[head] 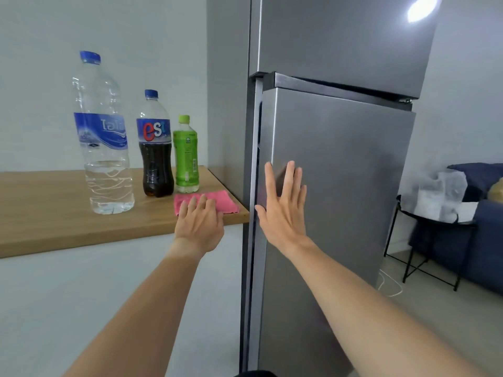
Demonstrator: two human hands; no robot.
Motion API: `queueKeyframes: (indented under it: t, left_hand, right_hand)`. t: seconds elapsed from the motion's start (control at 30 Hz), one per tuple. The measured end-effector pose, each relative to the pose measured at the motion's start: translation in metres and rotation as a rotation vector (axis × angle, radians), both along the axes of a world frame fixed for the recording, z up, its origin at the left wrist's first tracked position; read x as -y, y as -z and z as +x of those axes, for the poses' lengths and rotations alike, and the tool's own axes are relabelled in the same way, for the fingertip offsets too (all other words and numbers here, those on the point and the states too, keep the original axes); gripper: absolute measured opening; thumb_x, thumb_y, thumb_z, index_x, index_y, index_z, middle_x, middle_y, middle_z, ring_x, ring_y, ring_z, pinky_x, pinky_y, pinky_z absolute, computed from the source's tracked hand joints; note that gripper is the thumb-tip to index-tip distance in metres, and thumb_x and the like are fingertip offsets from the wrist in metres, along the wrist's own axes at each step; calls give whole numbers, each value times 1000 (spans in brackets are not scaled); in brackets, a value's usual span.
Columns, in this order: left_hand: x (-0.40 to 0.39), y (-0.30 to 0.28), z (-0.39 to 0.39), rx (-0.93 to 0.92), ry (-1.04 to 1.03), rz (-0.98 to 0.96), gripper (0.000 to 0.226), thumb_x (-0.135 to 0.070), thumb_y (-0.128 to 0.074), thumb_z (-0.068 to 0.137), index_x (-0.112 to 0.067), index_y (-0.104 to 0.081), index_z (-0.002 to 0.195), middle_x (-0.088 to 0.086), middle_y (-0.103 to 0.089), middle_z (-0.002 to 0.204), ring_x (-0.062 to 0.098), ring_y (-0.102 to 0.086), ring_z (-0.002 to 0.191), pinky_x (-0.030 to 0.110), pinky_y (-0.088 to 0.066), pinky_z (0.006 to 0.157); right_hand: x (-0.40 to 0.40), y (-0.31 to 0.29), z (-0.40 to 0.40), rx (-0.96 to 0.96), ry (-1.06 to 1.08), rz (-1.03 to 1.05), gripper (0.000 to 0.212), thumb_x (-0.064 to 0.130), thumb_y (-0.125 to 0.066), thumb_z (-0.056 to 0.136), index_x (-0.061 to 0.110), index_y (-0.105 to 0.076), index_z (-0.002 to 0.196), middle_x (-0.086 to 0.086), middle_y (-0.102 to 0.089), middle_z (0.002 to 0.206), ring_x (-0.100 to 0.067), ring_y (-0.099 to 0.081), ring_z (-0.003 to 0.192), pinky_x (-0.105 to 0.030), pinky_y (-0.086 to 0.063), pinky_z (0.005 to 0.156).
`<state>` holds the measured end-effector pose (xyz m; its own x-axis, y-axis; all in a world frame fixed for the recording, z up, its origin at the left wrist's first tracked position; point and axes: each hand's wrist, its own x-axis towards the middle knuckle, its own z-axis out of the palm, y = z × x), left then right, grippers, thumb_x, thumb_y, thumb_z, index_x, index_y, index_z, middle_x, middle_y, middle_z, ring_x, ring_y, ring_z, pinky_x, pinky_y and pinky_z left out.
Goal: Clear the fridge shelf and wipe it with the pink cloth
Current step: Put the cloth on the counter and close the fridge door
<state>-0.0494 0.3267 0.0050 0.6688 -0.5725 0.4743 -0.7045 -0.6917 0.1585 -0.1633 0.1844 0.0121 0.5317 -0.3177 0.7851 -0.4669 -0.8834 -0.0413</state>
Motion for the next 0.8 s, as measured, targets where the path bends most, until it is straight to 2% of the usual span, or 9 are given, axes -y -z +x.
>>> queueKeyframes:
  t: [0.1, 0.17, 0.27, 0.47, 0.8]
  left_hand:
    - [11, 2, 7, 31, 22, -1, 53, -34, -28, 104, -11, -30, 152, 12, -25, 163, 30, -19, 152, 46, -13, 125]
    - [18, 6, 10, 0, 25, 10, 54, -37, -26, 104, -13, -29, 153, 10, -25, 163, 30, -22, 151, 45, -16, 124]
    - [24, 19, 9, 110, -38, 70, 52, -43, -26, 103, -19, -40, 147, 4, -40, 155, 27, -38, 141, 43, -28, 114]
    - [24, 31, 11, 230, -47, -3, 44, -40, -37, 100, -17, -58, 131, 2, -60, 136, 27, -56, 122, 43, -40, 102]
    - [28, 33, 8, 260, -82, -54, 47, -40, -29, 95, -19, -60, 122, -1, -62, 130, 25, -57, 116, 42, -39, 101]
  right_hand:
    - [12, 6, 6, 16, -30, -17, 91, 33, -58, 95, 20, 4, 160, -27, 9, 164, -48, 5, 151, -64, -20, 117]
    - [17, 8, 11, 12, -37, -29, 88, 34, -54, 96, 22, 5, 160, -26, 10, 164, -45, 7, 151, -64, -19, 117]
    - [18, 9, 21, 27, -44, -27, 87, 33, -54, 95, 22, 2, 160, -25, 9, 164, -45, 7, 151, -65, -19, 117]
    - [24, 10, 37, 13, -35, -38, 84, 36, -50, 97, 23, 2, 160, -25, 10, 164, -45, 8, 151, -64, -19, 116]
    - [28, 13, 50, 31, -35, -54, 82, 33, -53, 96, 22, -4, 161, -25, 3, 165, -46, 2, 151, -62, -16, 118]
